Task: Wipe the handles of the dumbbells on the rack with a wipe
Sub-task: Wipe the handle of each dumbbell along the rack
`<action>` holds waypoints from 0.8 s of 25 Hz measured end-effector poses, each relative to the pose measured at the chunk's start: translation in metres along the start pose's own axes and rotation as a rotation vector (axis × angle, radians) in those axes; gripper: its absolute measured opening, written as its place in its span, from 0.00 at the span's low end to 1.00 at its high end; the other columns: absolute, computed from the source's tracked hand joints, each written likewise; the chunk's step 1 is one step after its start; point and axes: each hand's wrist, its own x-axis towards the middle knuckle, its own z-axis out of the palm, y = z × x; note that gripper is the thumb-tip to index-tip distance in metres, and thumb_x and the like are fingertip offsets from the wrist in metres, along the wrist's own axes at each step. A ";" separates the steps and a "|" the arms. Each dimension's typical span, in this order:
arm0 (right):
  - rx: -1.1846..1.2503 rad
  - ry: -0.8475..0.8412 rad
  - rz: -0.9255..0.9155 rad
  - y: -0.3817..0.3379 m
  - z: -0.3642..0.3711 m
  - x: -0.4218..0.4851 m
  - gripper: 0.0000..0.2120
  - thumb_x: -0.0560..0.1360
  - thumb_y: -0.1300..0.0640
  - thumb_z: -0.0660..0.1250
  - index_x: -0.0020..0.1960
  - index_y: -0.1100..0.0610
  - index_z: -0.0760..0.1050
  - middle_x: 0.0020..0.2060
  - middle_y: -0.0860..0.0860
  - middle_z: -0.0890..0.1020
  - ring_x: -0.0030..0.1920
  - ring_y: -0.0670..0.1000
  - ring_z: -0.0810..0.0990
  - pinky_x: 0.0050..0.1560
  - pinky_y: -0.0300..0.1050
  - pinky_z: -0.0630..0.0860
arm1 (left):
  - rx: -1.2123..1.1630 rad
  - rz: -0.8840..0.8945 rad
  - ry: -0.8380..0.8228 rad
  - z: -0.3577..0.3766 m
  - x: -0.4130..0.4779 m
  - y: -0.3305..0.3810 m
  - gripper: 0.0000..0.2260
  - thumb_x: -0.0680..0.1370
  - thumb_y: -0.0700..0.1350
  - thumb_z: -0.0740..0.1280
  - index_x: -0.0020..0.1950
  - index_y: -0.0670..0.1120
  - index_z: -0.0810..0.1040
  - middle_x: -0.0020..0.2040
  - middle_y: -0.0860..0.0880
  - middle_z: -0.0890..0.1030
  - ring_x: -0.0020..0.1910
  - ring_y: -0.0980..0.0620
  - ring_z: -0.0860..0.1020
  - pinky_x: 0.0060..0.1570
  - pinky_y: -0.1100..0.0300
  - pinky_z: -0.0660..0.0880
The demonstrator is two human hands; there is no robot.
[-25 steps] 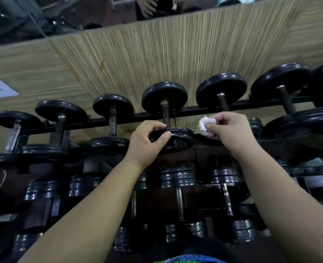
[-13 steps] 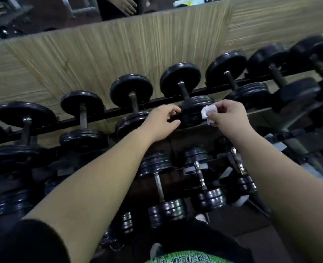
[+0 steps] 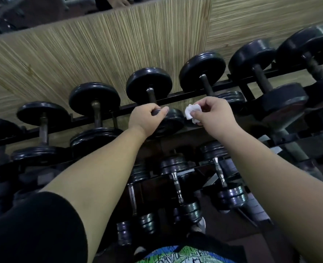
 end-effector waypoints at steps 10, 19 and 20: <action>-0.006 -0.144 -0.035 0.000 0.044 0.092 0.08 0.74 0.60 0.74 0.41 0.48 0.80 0.41 0.48 0.84 0.45 0.54 0.85 0.51 0.59 0.84 | 0.037 0.075 0.139 0.008 0.001 -0.010 0.21 0.74 0.68 0.64 0.44 0.53 0.85 0.39 0.55 0.84 0.41 0.58 0.81 0.44 0.59 0.77; -0.124 -0.121 -0.096 -0.009 0.109 0.145 0.08 0.74 0.61 0.68 0.48 0.49 0.81 0.40 0.50 0.83 0.42 0.54 0.84 0.47 0.57 0.84 | -0.178 0.146 -0.005 0.000 0.003 -0.031 0.18 0.76 0.62 0.70 0.51 0.49 0.86 0.45 0.55 0.84 0.46 0.57 0.82 0.49 0.57 0.79; -0.158 -0.119 -0.119 -0.009 0.111 0.148 0.08 0.74 0.61 0.68 0.47 0.50 0.82 0.39 0.48 0.83 0.42 0.53 0.84 0.48 0.57 0.84 | -0.228 0.168 0.009 0.001 0.001 -0.036 0.17 0.77 0.60 0.72 0.52 0.47 0.86 0.46 0.53 0.85 0.47 0.56 0.83 0.49 0.55 0.81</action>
